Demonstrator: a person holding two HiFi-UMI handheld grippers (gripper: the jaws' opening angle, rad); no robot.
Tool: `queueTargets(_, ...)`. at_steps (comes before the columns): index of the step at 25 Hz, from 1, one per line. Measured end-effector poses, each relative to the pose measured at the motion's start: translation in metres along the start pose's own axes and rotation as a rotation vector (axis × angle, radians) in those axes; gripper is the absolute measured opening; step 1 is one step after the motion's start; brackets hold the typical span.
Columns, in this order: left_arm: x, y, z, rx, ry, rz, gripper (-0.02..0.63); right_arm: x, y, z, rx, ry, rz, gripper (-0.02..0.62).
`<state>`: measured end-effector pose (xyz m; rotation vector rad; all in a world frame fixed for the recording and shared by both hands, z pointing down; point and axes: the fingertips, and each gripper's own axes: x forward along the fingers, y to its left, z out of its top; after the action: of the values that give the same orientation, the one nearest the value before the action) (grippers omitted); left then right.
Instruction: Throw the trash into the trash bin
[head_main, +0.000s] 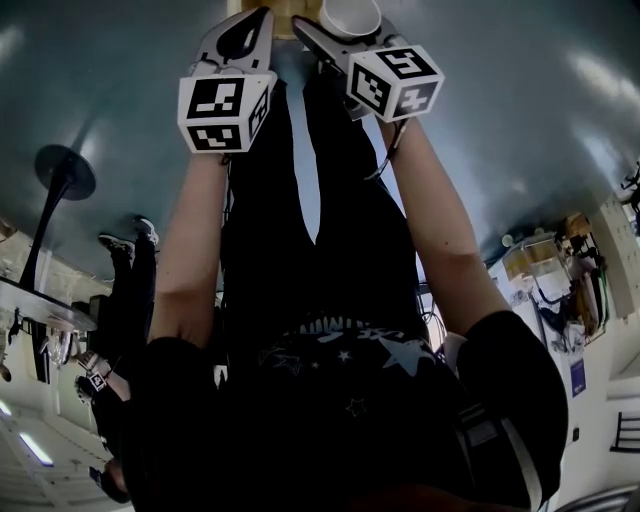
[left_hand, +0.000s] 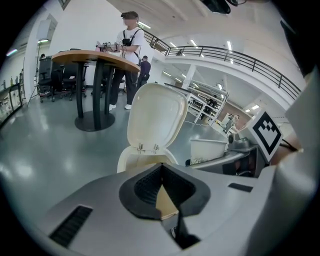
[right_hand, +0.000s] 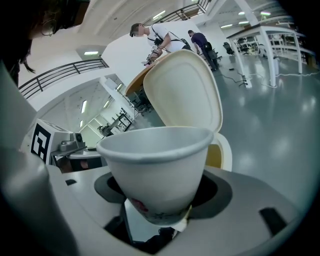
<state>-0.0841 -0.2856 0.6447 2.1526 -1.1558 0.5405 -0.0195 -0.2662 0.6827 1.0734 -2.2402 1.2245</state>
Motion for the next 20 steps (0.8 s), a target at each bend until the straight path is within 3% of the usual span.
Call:
queueTargets(14, 0.043, 0.011, -0.041, -0.025, 0.086, 0.020, 0.011, 0.028, -0.039, -0.019, 0.067, 0.016, 0.008, 0.324)
queueTargets(20, 0.053, 0.016, -0.052, -0.024, 0.118, 0.020, 0.011, 0.033, -0.046, -0.034, 0.036, 0.078, -0.011, 0.324)
